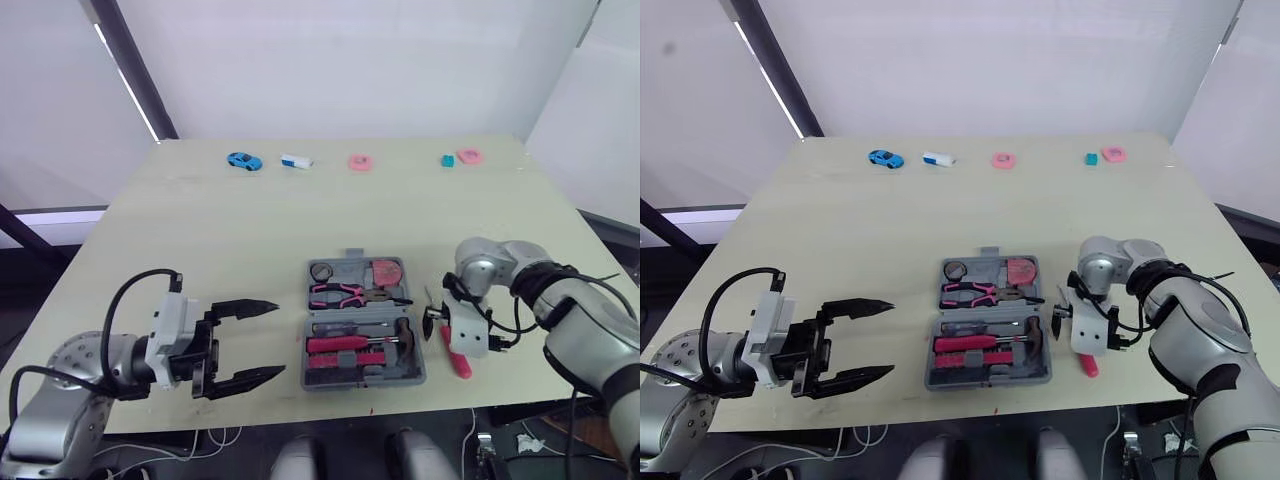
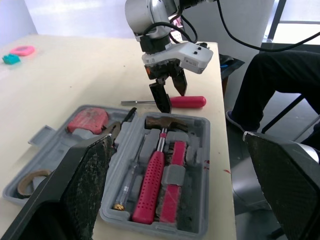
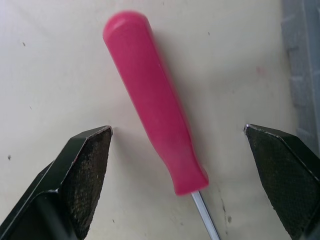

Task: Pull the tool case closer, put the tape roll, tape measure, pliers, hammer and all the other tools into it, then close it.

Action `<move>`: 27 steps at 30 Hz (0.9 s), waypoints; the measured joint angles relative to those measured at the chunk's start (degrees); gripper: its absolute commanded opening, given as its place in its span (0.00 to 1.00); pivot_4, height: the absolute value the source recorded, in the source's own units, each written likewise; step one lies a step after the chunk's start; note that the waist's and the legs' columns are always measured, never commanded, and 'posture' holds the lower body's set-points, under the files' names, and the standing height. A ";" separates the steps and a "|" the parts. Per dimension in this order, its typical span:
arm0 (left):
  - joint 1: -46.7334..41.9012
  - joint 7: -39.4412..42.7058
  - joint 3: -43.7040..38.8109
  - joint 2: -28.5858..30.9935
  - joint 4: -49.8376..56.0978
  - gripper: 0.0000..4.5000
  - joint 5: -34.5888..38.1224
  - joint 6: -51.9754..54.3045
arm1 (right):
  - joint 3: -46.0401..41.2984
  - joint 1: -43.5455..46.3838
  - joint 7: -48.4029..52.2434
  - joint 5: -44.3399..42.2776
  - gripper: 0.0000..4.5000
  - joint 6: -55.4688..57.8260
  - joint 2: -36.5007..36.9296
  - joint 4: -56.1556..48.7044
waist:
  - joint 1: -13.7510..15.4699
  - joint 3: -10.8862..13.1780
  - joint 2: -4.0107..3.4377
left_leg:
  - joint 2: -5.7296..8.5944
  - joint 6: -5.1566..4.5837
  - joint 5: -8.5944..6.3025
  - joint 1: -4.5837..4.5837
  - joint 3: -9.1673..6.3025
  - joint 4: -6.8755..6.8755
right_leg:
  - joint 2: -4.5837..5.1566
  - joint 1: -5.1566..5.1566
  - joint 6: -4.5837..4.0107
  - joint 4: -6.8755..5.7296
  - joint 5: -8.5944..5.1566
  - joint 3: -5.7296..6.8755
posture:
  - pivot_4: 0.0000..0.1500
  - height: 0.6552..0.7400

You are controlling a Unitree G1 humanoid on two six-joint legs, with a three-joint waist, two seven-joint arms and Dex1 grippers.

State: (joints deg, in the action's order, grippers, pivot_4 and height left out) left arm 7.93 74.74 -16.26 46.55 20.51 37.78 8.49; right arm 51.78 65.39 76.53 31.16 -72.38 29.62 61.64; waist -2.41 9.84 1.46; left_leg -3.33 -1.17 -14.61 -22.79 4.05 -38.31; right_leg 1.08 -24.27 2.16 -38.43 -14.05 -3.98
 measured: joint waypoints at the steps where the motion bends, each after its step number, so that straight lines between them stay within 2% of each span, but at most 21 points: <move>1: 0.00 0.00 0.00 0.00 0.00 1.00 0.01 0.01 | 0.00 0.01 -0.18 0.07 0.71 0.00 -0.07 0.07 | 0.00 0.00 0.00 | 0.00 0.00 0.00 0.00 0.00 0.00 | 0.00 0.00 0.00 0.00 0.00 0.00 | 1.00 1.00; 2: -0.20 0.00 0.03 0.00 0.00 1.00 0.04 0.08 | 0.00 0.14 -1.33 0.88 0.62 -0.05 -0.34 0.44 | 0.01 0.00 0.00 | 0.00 0.00 0.00 0.02 0.00 -0.01 | 0.00 0.00 0.00 -0.05 0.00 -0.01 | 1.00 1.00; 3: -0.26 0.00 0.03 0.00 0.00 1.00 0.03 0.09 | -0.01 0.15 -1.55 1.00 0.57 -0.05 -0.37 0.49 | 0.01 0.00 0.00 | 0.00 0.00 0.00 0.03 0.00 -0.01 | 0.00 0.00 0.00 -0.06 0.00 0.00 | 1.00 1.00; 8: -1.86 0.01 1.22 -0.01 -0.39 1.00 0.01 0.21 | -0.35 0.36 -1.51 0.59 0.08 -0.03 -0.22 1.31 | 0.10 0.00 0.00 | 0.03 0.01 0.01 0.05 -0.01 -0.05 | 0.00 0.02 0.00 -0.12 0.00 -0.02 | 1.00 1.00; 14: -2.85 -0.03 2.73 -0.18 -0.82 1.00 -0.11 0.26 | -1.29 -1.50 7.39 -7.96 0.07 2.66 5.16 -1.66 | 0.12 0.05 -0.09 | 0.03 0.00 0.00 0.03 -0.01 -0.04 | 0.00 0.01 0.01 -0.12 0.00 -0.03 | 1.00 1.00; 17: -3.67 -0.03 3.62 -0.68 -0.97 1.00 -0.43 0.27 | -2.72 -4.38 13.48 -18.56 0.07 11.56 11.87 -10.50 | 0.18 0.06 -0.10 | 0.02 -0.01 0.00 0.03 -0.06 -0.03 | 0.00 0.02 0.02 -0.12 0.01 -0.01 | 1.00 1.00; 18: -4.12 -0.01 3.79 -0.72 -1.04 1.00 -0.47 0.28 | -4.54 -7.04 14.87 -23.72 0.07 17.46 14.68 -16.03 | 0.19 0.06 -0.10 | 0.02 -0.01 0.00 0.03 -0.09 -0.03 | -0.01 0.02 0.01 -0.14 0.01 0.01 | 1.00 1.00; 19: -4.31 0.00 3.91 -0.71 -1.11 1.00 -0.50 0.30 | -5.52 -7.97 15.16 -25.32 0.07 19.78 15.19 -17.72 | 0.16 0.06 -0.10 | 0.01 -0.01 0.00 0.04 -0.10 -0.03 | -0.02 0.02 0.01 -0.15 0.00 0.02 | 1.00 1.00; 22: -5.81 0.10 4.95 -0.76 -1.33 1.00 -0.50 0.35 | -13.05 -16.54 13.46 -32.39 0.07 39.62 18.02 -31.33 | 0.05 0.06 -0.10 | 0.01 -0.01 0.00 0.05 -0.09 -0.03 | -0.03 0.02 0.01 -0.21 0.01 -0.01 | 1.00 1.00; 27: -7.06 1.04 5.69 -0.74 -2.41 1.00 -0.52 0.39 | -21.80 -25.48 6.42 -34.51 0.07 71.35 24.00 -48.35 | 0.41 0.06 -0.10 | 0.04 -0.01 0.00 0.02 -0.02 -0.08 | 0.03 -0.01 0.00 -0.20 0.00 -0.05 | 1.00 1.00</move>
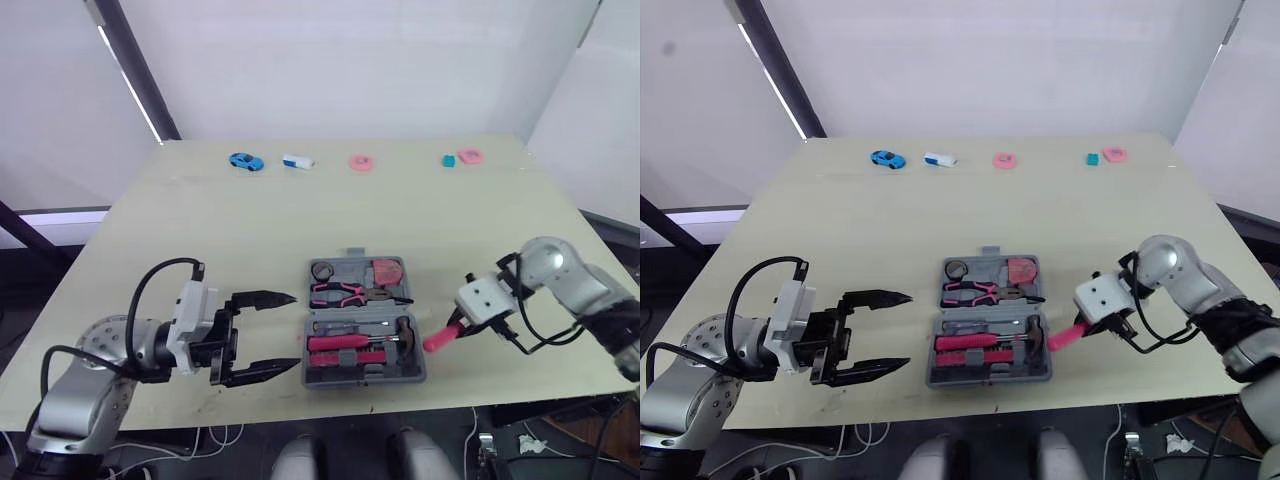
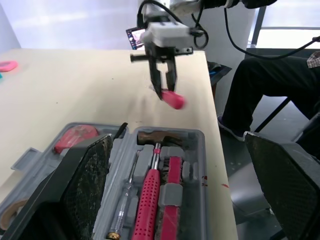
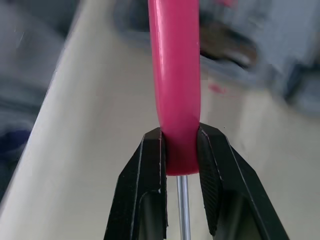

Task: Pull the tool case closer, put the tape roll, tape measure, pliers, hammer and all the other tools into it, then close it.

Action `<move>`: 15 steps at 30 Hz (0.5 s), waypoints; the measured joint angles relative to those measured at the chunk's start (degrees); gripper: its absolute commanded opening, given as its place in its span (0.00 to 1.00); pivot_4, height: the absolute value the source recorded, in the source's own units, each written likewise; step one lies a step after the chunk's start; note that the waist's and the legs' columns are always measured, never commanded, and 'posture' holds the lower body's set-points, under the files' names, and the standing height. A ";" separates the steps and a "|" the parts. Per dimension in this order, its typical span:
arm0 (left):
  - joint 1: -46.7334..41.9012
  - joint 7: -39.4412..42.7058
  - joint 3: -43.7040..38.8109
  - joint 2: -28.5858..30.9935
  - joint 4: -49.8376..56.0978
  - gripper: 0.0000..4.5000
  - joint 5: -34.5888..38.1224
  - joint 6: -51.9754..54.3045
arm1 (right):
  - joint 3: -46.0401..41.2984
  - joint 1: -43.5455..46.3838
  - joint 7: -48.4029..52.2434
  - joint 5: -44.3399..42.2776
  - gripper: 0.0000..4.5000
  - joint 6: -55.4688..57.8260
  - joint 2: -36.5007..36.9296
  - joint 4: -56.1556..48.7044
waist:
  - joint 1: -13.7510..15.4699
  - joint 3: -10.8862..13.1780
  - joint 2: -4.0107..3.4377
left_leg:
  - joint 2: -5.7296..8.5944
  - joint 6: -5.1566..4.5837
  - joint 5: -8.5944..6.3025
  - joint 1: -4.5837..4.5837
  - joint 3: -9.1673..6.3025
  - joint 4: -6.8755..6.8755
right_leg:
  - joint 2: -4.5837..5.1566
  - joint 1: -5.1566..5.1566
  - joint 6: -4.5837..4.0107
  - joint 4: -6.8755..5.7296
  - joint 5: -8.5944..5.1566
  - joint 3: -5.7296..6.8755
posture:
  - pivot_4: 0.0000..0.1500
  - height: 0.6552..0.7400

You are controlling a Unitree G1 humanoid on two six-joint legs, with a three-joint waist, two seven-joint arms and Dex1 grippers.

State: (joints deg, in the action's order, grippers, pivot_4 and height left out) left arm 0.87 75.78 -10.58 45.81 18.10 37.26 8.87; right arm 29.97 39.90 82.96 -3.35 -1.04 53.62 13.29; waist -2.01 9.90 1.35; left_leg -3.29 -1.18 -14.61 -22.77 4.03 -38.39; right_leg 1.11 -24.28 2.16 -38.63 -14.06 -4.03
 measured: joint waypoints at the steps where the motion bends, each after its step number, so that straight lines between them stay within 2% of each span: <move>1: -0.52 0.26 0.14 -0.02 -0.41 1.00 -0.01 -0.01 | -1.90 -2.37 -1.73 0.22 0.07 7.52 1.68 -4.37 | 0.22 0.00 0.00 | 0.01 0.00 0.00 -0.02 -0.01 0.00 | 0.00 -0.01 0.00 0.02 0.00 0.01 | 1.00 1.00; 4: -1.42 1.06 0.40 -0.03 -1.53 1.00 -0.05 -0.05 | -5.99 -8.10 -7.07 -0.09 0.07 30.24 3.65 -14.26 | 0.31 -0.01 0.02 | 0.01 0.00 0.00 -0.06 0.00 0.00 | -0.02 -0.05 0.01 0.05 0.00 0.01 | 1.00 1.00; 8: -2.89 1.94 0.78 -0.03 -1.93 1.00 -0.04 -0.07 | -10.45 -10.54 -14.53 -2.88 0.07 57.24 0.72 -22.53 | -0.26 -0.01 0.03 | 0.00 0.00 0.00 -0.10 0.00 0.01 | -0.07 -0.11 0.02 0.03 0.00 -0.04 | 1.00 1.00; 9: -3.36 2.25 1.18 -0.05 -2.14 1.00 -0.04 -0.06 | -13.39 -10.22 -18.20 -3.71 0.07 66.97 -3.08 -23.91 | -0.48 -0.04 0.07 | -0.01 0.00 0.00 -0.10 -0.01 0.03 | -0.11 -0.13 0.03 0.02 0.01 -0.06 | 1.00 1.00; 10: -3.78 2.42 1.52 -0.10 -2.29 1.00 -0.04 -0.06 | -14.52 -9.91 -19.89 -3.82 0.07 70.82 -5.00 -24.19 | -0.50 -0.05 0.09 | -0.01 0.00 0.00 -0.11 -0.02 0.02 | -0.13 -0.14 0.04 0.01 0.01 -0.06 | 1.00 1.00; 12: -5.33 3.09 2.43 -0.33 -2.93 1.00 -0.04 -0.05 | -19.69 -7.94 -27.26 -3.63 0.07 85.84 -13.32 -24.12 | -0.48 -0.05 0.09 | 0.00 0.00 0.00 -0.16 -0.05 0.02 | -0.15 -0.19 0.09 -0.03 0.05 -0.06 | 1.00 1.00; 14: -5.68 3.53 2.59 -0.33 -3.29 1.00 -0.05 -0.08 | -22.44 -7.75 -31.01 -3.51 0.07 90.57 -16.74 -23.73 | -0.21 -0.06 0.10 | 0.03 0.00 0.00 -0.29 -0.06 0.05 | -0.13 -0.28 0.12 -0.01 0.06 -0.04 | 1.00 1.00; 15: -6.09 4.15 2.88 -0.34 -4.14 1.00 -0.10 -0.11 | -26.07 -7.72 -35.07 -2.82 0.07 92.07 -21.00 -22.70 | -0.16 -0.09 0.16 | 0.03 0.00 0.00 -0.33 -0.07 0.05 | -0.14 -0.30 0.14 0.01 0.06 -0.04 | 1.00 1.00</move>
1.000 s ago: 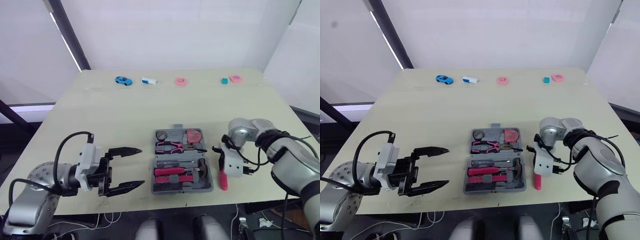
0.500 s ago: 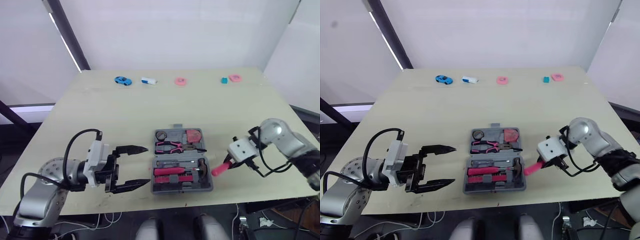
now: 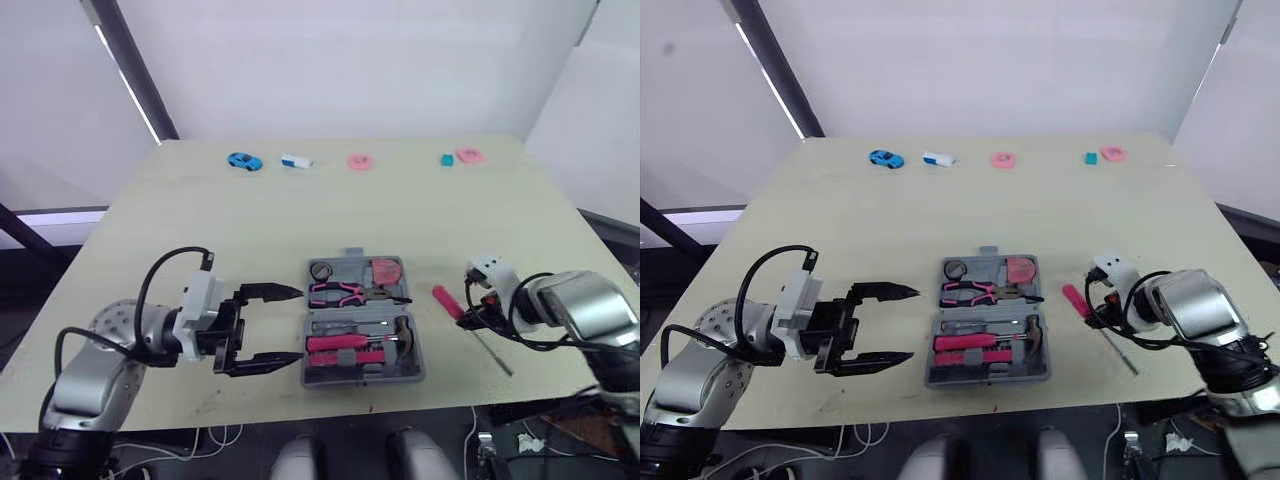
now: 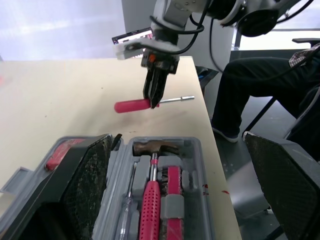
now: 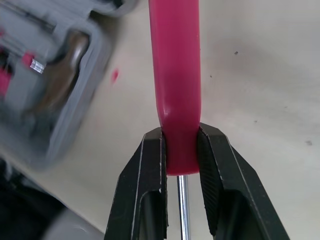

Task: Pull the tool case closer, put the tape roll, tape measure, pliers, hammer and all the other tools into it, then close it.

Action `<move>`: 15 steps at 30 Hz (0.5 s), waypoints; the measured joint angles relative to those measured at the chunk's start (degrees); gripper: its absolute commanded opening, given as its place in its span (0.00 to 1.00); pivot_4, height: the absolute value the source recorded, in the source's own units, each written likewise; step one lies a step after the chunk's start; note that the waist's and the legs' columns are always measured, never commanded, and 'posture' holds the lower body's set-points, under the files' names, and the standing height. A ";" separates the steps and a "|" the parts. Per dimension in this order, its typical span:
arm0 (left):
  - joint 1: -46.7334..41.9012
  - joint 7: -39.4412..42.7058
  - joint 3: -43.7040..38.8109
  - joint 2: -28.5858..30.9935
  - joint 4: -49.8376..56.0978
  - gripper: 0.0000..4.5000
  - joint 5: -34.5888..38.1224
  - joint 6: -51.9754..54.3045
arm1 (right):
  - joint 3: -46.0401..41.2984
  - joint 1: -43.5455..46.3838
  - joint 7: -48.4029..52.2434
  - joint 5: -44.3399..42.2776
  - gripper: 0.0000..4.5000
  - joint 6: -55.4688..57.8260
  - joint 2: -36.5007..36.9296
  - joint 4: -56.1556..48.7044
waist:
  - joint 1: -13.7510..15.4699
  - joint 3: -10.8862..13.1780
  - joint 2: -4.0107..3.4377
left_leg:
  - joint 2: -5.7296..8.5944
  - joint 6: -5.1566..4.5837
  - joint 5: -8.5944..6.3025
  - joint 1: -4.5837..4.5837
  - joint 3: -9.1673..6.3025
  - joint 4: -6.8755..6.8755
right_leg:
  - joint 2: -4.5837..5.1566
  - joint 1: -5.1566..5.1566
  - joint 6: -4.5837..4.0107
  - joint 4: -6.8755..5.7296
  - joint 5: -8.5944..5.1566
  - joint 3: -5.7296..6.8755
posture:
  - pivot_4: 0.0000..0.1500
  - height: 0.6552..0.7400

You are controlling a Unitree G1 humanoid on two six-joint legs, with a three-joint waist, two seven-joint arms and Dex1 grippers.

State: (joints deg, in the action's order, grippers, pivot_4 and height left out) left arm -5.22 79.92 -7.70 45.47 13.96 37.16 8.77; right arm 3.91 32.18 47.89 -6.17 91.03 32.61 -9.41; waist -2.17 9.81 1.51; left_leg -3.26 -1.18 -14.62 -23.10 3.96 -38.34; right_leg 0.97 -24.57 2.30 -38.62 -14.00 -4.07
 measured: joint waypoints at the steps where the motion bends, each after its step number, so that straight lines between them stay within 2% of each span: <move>1: -1.19 0.45 0.75 -0.13 -1.14 1.00 -0.18 0.00 | -4.50 0.21 -5.13 1.68 0.07 0.47 -5.68 1.68 | -0.01 -0.04 0.06 | 0.00 0.00 0.00 -0.08 -0.04 -0.02 | -0.02 -0.05 0.09 0.01 0.05 0.02 | 1.00 1.00; 4: -2.95 1.10 1.51 -0.31 -1.71 1.00 -0.66 -0.24 | -9.42 0.26 -14.58 4.44 0.07 1.13 -13.67 4.10 | -0.03 -0.05 0.05 | 0.04 0.01 0.02 -0.70 -0.11 -0.10 | -0.01 -0.57 0.15 -0.03 0.10 0.06 | 1.00 1.00; 6: -2.96 1.28 1.49 -0.32 -2.31 1.00 -0.96 -0.25 | -14.22 0.57 -21.07 6.59 0.07 1.15 -18.52 4.44 | -0.11 -0.10 0.13 | 0.05 0.01 0.01 -0.72 -0.10 -0.10 | 0.01 -0.57 0.22 0.03 0.14 0.05 | 1.00 1.00; 8: -3.07 1.32 1.51 -0.52 -2.29 1.00 -0.95 -0.25 | -15.87 0.90 -24.79 7.76 0.30 1.15 -20.86 4.08 | -0.34 -0.17 0.24 | 0.04 0.01 0.01 -0.71 -0.09 -0.09 | 0.00 -0.57 0.22 0.03 0.14 0.05 | 1.00 1.00; 9: -3.00 1.33 1.50 -0.54 -2.28 1.00 -0.95 -0.25 | -16.18 0.88 -25.77 7.88 0.33 1.15 -21.32 3.76 | -0.34 -0.17 0.24 | 0.04 0.01 0.01 -0.70 -0.09 -0.09 | 0.00 -0.57 0.22 0.03 0.14 0.05 | 1.00 1.00; 13: -2.58 1.25 1.35 -0.53 -2.09 1.00 -0.92 -0.19 | -16.30 0.58 -28.39 7.37 0.73 1.15 -22.54 2.21 | -0.23 -0.17 0.23 | 0.04 0.01 0.02 -0.68 -0.13 -0.10 | -0.01 -0.56 0.22 -0.02 0.14 0.05 | 1.00 1.00; 15: -2.02 1.12 1.21 -0.54 -2.06 1.00 -0.92 -0.12 | -16.39 0.33 -28.74 6.68 0.89 1.15 -22.24 1.44 | -0.20 -0.17 0.23 | 0.05 0.01 0.02 -0.68 -0.13 -0.11 | 0.00 -0.56 0.22 -0.02 0.14 0.05 | 1.00 1.00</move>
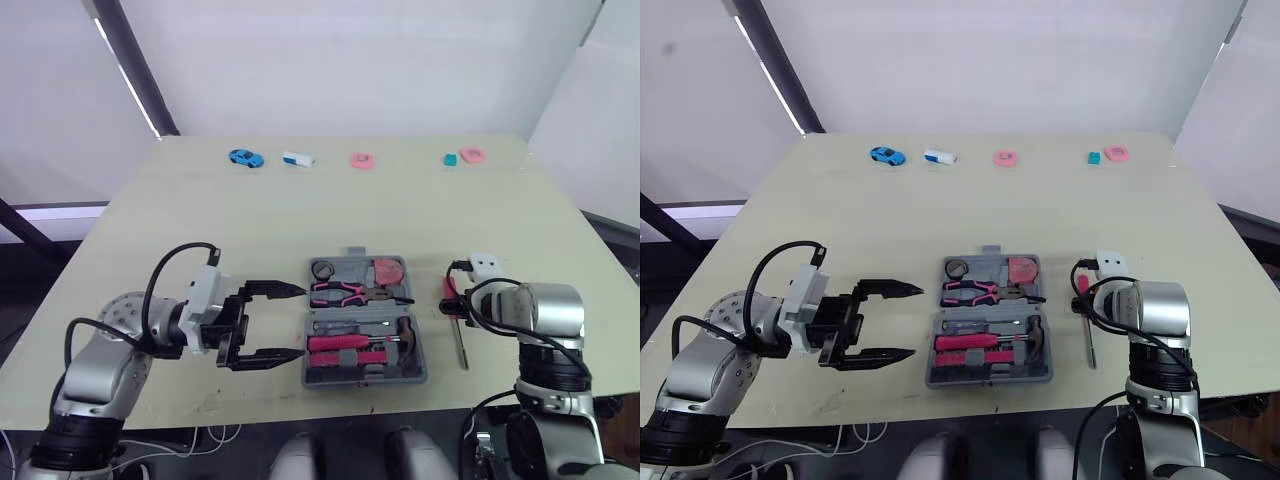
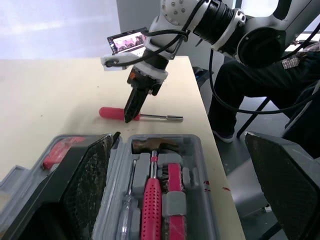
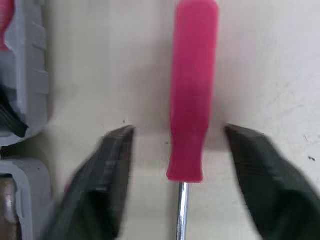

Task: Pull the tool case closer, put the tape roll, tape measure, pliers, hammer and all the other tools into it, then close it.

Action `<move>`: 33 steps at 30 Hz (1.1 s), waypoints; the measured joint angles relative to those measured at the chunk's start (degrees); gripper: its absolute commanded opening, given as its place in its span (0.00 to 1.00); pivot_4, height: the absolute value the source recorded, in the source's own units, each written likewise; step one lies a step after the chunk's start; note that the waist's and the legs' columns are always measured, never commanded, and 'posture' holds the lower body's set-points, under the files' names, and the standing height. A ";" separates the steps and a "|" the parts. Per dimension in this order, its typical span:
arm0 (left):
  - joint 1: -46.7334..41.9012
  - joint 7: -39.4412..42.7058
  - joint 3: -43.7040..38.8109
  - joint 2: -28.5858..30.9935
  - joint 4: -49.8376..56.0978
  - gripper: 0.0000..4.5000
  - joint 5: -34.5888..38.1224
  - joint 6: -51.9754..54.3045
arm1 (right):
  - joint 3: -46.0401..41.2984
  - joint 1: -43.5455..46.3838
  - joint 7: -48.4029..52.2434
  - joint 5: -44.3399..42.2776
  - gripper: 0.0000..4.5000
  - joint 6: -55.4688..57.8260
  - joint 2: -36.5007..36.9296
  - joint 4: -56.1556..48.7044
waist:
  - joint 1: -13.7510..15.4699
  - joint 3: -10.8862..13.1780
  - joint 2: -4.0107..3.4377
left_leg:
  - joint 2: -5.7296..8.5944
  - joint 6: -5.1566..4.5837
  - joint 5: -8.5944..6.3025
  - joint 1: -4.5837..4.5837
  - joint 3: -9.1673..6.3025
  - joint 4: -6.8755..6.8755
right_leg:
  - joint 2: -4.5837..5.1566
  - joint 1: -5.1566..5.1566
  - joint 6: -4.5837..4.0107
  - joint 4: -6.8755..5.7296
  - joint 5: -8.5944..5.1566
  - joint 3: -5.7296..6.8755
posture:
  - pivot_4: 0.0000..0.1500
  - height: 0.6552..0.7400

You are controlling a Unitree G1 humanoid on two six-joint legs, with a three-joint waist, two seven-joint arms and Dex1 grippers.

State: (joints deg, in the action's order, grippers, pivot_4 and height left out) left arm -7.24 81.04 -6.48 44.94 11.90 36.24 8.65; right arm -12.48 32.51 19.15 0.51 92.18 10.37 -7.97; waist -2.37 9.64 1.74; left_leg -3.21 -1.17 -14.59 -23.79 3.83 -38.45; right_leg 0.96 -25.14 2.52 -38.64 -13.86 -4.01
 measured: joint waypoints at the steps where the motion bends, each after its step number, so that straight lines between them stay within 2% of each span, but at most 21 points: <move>1: 0.38 -0.14 -0.08 0.00 0.05 1.00 0.00 0.07 | 0.24 -0.26 -0.04 -1.17 0.96 0.00 1.21 -1.12 | -0.04 0.00 0.00 | 0.00 0.00 0.00 -0.01 0.01 0.01 | 0.01 0.00 0.00 0.02 0.00 0.00 | 1.00 1.00; 8: 1.66 -1.32 -1.09 -0.42 1.12 1.00 1.96 1.27 | 1.88 -3.62 1.75 -5.36 0.98 -0.06 9.56 -10.29 | -0.05 0.02 -0.03 | 0.00 -0.01 -0.01 -0.06 -0.09 0.07 | 0.00 -0.01 0.00 0.07 -0.01 0.06 | 1.00 1.00; 10: 2.86 -1.24 -3.02 0.03 1.26 1.00 4.15 3.10 | 1.86 -7.17 3.00 -6.71 0.98 -4.88 11.78 -15.74 | -0.24 0.00 0.00 | -0.03 -0.01 -0.01 -0.02 -0.15 0.10 | -0.05 0.00 -0.01 0.08 -0.02 0.09 | 1.00 1.00; 18: 3.19 0.29 -6.60 2.25 0.93 1.00 6.78 6.54 | 3.78 -23.25 -0.07 -8.05 0.98 -29.73 2.01 -20.44 | -0.13 -0.01 0.02 | -0.02 0.00 0.00 -0.02 -0.15 -0.03 | -0.01 0.04 0.01 0.03 -0.02 0.12 | 1.00 1.00; 25: 2.77 0.22 -6.77 2.67 1.27 1.00 7.34 8.49 | 6.73 -31.81 -2.28 -7.41 0.98 -48.67 -1.61 -17.20 | -0.13 -0.01 0.02 | -0.02 0.01 0.00 0.02 -0.17 -0.03 | -0.02 0.06 0.00 0.01 -0.03 0.13 | 1.00 1.00; 33: 0.68 0.03 -6.76 2.82 2.12 1.00 7.76 9.81 | 8.47 -36.08 -4.42 -4.93 0.98 -68.51 -2.67 -3.46 | -0.17 -0.01 0.02 | -0.02 0.02 0.01 0.04 -0.16 -0.04 | -0.03 0.07 -0.01 -0.02 -0.02 0.12 | 1.00 1.00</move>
State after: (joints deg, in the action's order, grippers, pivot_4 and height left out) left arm -6.56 81.07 -13.25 47.76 14.02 44.01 18.46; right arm -4.01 -3.57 14.73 -4.41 23.66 7.70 -11.43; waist -2.54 9.63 1.77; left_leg -3.23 -1.15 -14.59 -23.74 3.67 -38.49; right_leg 0.94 -25.07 2.51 -38.66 -13.88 -3.89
